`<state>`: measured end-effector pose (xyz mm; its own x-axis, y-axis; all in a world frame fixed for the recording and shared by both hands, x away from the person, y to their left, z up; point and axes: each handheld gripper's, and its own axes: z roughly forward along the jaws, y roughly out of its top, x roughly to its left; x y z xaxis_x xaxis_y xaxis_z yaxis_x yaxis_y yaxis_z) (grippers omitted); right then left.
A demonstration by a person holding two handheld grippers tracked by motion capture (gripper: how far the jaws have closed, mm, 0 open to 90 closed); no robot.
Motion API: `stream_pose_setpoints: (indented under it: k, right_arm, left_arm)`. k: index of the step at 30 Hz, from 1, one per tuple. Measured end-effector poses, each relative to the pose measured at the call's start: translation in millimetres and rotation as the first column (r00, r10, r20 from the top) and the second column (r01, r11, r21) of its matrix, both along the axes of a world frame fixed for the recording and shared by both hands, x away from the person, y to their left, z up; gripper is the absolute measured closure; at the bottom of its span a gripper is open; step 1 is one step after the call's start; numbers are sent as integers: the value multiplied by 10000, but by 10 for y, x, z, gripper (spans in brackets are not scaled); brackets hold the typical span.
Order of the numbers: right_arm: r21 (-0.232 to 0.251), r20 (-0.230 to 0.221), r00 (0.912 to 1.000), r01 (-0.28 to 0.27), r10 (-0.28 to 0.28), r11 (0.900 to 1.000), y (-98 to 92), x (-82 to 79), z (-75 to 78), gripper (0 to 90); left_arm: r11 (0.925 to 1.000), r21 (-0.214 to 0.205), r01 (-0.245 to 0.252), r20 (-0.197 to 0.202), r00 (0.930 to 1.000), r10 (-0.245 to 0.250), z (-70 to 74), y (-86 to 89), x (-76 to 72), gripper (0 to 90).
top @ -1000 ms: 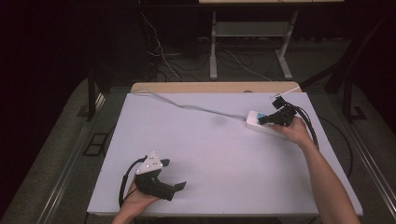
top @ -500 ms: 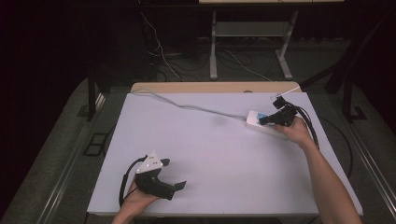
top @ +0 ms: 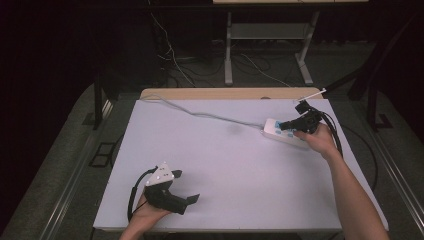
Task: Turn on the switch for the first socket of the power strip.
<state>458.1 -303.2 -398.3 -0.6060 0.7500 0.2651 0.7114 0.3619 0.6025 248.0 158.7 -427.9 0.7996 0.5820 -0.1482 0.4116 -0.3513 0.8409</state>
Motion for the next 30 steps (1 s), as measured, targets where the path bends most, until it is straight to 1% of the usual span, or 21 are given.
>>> stream_pose_setpoints:
  k: [6,13,17,19,24,30]
  right_arm:
    - [-31,258,9996,129,-128,9999,-12,-91,133,900]
    - [167,477,9979,428,-436,9989,-34,-205,269,899]
    - [358,626,9961,605,-626,9975,-22,-281,340,899]
    - [332,638,9961,585,-605,9977,-4,-318,373,898]
    - [448,759,9949,626,-659,9970,25,-422,438,893]
    - [634,936,9919,796,-853,9948,3,-585,498,774]
  left_arm:
    - [9999,-104,30,16,10000,-30,10,4,-21,0]
    - [9998,-199,51,59,10000,-49,20,10,-34,0]
    - [9997,-229,72,37,10000,-71,23,1,-42,0]
    - [9997,-215,90,47,9999,-89,22,1,-42,0]
    - [9997,-250,43,34,10000,-42,21,4,-42,0]
    - [9997,-231,42,32,10000,-41,18,0,-40,0]
